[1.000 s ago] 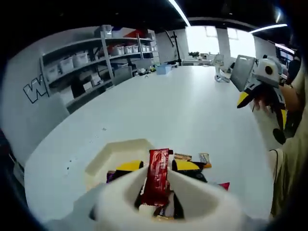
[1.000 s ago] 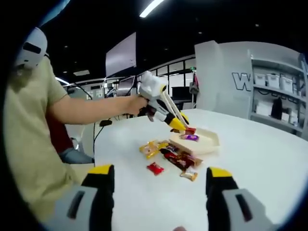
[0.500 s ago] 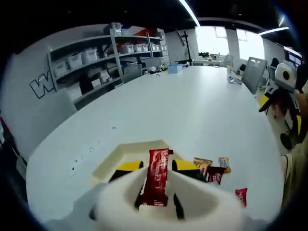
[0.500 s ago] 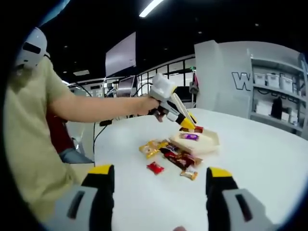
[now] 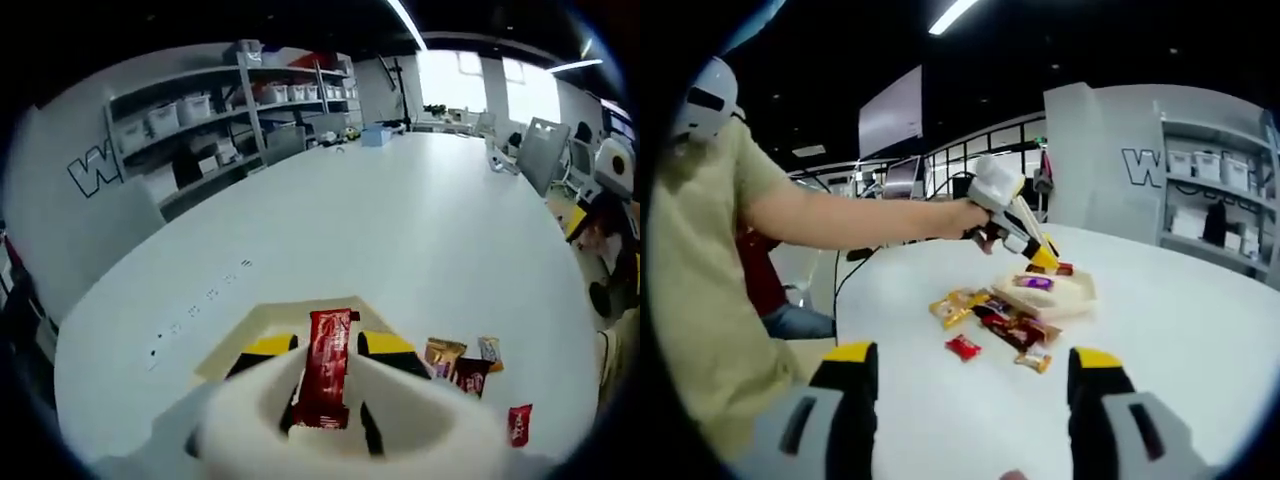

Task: Place the target food into the container with the food tongs after gripping and lifting it, then release it inside without dropping or visibly crushing the food.

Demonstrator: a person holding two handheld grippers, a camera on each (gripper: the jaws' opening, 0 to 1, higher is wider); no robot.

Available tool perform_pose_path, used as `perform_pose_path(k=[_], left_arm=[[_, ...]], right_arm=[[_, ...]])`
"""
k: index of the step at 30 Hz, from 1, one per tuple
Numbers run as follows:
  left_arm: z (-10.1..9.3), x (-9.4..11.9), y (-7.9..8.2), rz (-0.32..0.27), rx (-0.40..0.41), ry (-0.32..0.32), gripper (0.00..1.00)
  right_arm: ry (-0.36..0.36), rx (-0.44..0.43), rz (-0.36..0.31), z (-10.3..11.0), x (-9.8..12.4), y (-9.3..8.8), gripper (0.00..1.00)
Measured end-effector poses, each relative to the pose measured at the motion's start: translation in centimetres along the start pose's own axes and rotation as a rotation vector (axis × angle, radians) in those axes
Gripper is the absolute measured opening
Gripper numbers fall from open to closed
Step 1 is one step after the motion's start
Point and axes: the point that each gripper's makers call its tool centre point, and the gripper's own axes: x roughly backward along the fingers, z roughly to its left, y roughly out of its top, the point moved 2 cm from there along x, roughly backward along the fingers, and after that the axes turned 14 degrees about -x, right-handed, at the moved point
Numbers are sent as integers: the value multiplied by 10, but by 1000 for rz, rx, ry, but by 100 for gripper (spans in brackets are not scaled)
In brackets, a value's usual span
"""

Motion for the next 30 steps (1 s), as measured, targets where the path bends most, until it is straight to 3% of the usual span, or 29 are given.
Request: perform_pose_path(k=[16, 30], left_arm=[[6, -13, -4, 28, 25, 5, 25], [4, 3, -8, 26, 38, 0, 25]], right_arm=[[-7, -4, 3, -3, 3, -2, 76], [-3, -2, 0, -2, 2, 0, 76]])
